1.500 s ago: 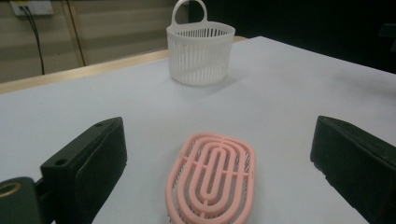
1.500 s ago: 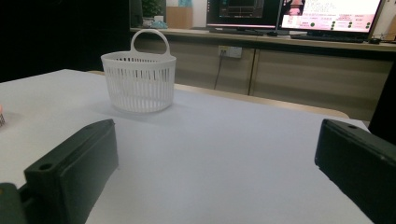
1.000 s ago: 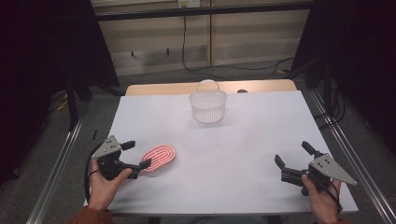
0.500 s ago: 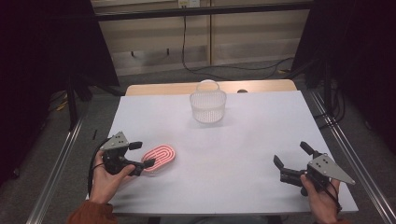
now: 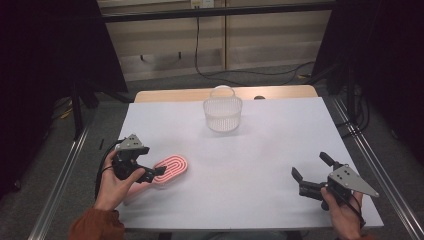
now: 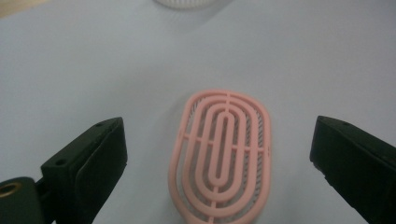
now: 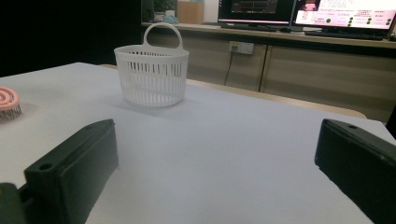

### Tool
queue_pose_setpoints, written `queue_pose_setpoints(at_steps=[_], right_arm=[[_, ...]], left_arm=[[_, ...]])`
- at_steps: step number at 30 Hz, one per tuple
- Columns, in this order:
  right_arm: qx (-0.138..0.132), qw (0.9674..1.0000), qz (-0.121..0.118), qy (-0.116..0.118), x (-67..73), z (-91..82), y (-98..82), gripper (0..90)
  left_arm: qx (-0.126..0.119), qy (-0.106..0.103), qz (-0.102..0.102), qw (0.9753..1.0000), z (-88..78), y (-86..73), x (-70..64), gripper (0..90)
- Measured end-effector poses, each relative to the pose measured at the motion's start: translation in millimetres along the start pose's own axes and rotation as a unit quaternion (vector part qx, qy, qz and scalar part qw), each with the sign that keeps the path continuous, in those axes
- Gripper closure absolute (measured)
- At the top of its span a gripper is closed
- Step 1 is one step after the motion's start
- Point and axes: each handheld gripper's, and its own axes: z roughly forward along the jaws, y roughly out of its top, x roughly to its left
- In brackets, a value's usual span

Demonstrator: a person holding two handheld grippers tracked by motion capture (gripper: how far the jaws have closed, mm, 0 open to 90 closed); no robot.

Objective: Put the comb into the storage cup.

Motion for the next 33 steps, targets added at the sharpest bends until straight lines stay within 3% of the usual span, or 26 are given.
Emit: queue_pose_setpoints(at_steps=[3, 4, 13, 15, 19, 23, 25, 29, 33], right_arm=[[0.000, 1.0000, 0.000, 0.002, 0.3, 0.0, 0.1, 0.0], [-0.001, 1.0000, -0.002, 0.001, 0.5, -0.1, 0.4, 0.0], [0.003, 1.0000, -0.001, 0.002, 0.2, 0.2, 0.0, 0.0], [0.003, 1.0000, -0.002, 0.004, 0.3, 0.3, -0.1, 0.0], [0.003, 1.0000, -0.004, 0.003, 0.3, 0.7, -0.2, 0.0], [0.004, 1.0000, -0.004, 0.004, 0.4, 0.8, -0.2, 0.0], [0.006, 0.9999, -0.005, 0.006, 0.7, 1.1, -0.4, 0.0], [0.008, 0.9999, -0.006, 0.007, 1.0, 1.2, -0.5, 0.0], [0.008, 0.9999, -0.005, 0.008, 1.1, 1.4, -0.6, 0.0]], left_arm=[[0.018, -0.021, 0.008, 0.9996, 3.1, 1.6, -1.5, 8.9], [0.023, -0.027, 0.007, 0.9993, 4.4, 2.0, -1.6, 5.8], [0.061, -0.011, 0.021, 0.9978, 10.4, 4.0, 0.7, 4.7], [0.066, 0.001, 0.026, 0.9975, 13.0, 3.8, 1.0, 4.2], [0.086, -0.018, 0.029, 0.9957, 17.3, 2.8, 3.0, 5.0], [0.093, -0.013, 0.029, 0.9951, 20.6, 2.8, 3.4, 5.5], [0.103, -0.008, 0.035, 0.9940, 22.9, 2.0, 2.9, 4.9], [0.129, -0.018, 0.047, 0.9904, 27.2, 0.3, 4.5, 5.3], [0.130, -0.021, 0.044, 0.9904, 28.8, 0.7, 2.5, 5.4]])
